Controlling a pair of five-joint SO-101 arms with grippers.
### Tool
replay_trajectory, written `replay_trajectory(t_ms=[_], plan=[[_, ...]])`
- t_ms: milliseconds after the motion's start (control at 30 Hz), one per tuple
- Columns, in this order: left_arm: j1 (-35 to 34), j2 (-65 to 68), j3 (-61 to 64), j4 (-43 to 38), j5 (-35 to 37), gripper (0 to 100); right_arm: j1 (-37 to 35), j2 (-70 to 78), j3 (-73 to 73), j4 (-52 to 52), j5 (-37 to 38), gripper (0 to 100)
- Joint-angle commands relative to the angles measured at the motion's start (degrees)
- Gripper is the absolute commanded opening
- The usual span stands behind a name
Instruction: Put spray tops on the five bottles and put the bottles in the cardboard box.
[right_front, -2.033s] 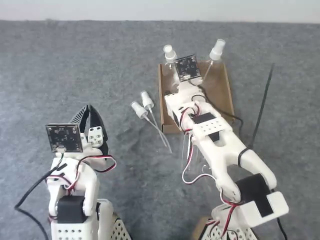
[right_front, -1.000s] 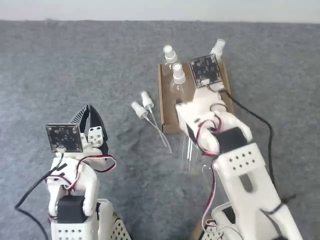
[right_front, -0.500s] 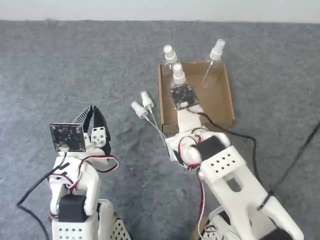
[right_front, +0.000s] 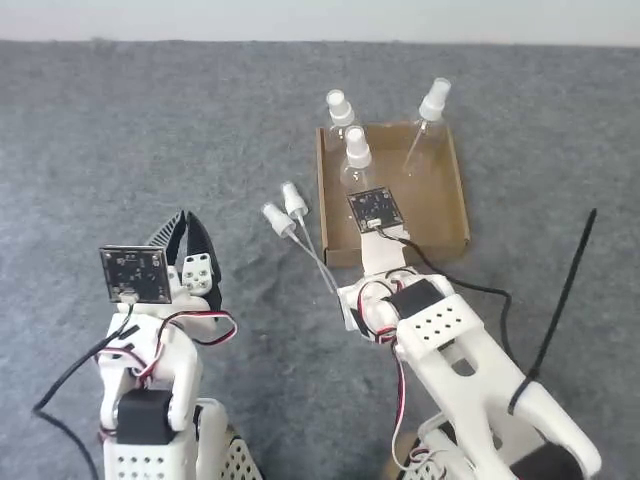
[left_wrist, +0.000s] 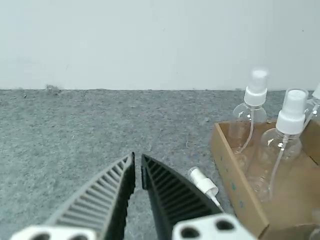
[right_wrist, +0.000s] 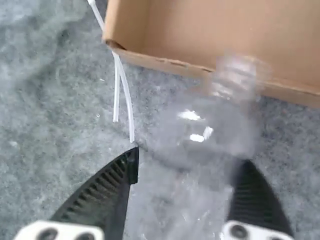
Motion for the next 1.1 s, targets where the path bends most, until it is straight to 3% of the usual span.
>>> replay_trajectory(t_ms=[0, 67, 300, 467, 633, 700, 833, 1067], plan=[[0.2, -0.4, -0.4, -1.1, 0.1, 1, 0.2, -0.7, -0.4, -1.2, -0.2, 4.6], [0.2, -0.4, -0.4, -1.1, 0.1, 1, 0.2, -0.7, -0.4, -1.2, -0.2, 0.2], [0.2, -0.4, -0.4, -1.2, 0.1, 1, -2.5, -2.8, -0.5, -0.1, 1.8, 0.6], [0.2, -0.4, -0.3, -1.2, 0.1, 1, -4.4, -13.2, -0.5, 6.4, 12.1, 0.6], [0.2, -0.4, -0.3, -1.2, 0.2, 1, -1.2, -28.3, -5.0, 17.3, 26.8, 0.6], [0.2, -0.4, -0.3, -1.1, 0.3, 1, 2.3, -32.8, -9.3, 22.7, 31.9, 0.6], [0.3, -0.4, -0.3, -1.1, 0.3, 1, 14.1, -35.7, -16.6, 28.4, 33.3, 0.6], [0.3, -0.4, -0.4, -1.0, 0.2, 1, 42.7, -20.1, -25.1, 29.8, 46.9, 0.6]])
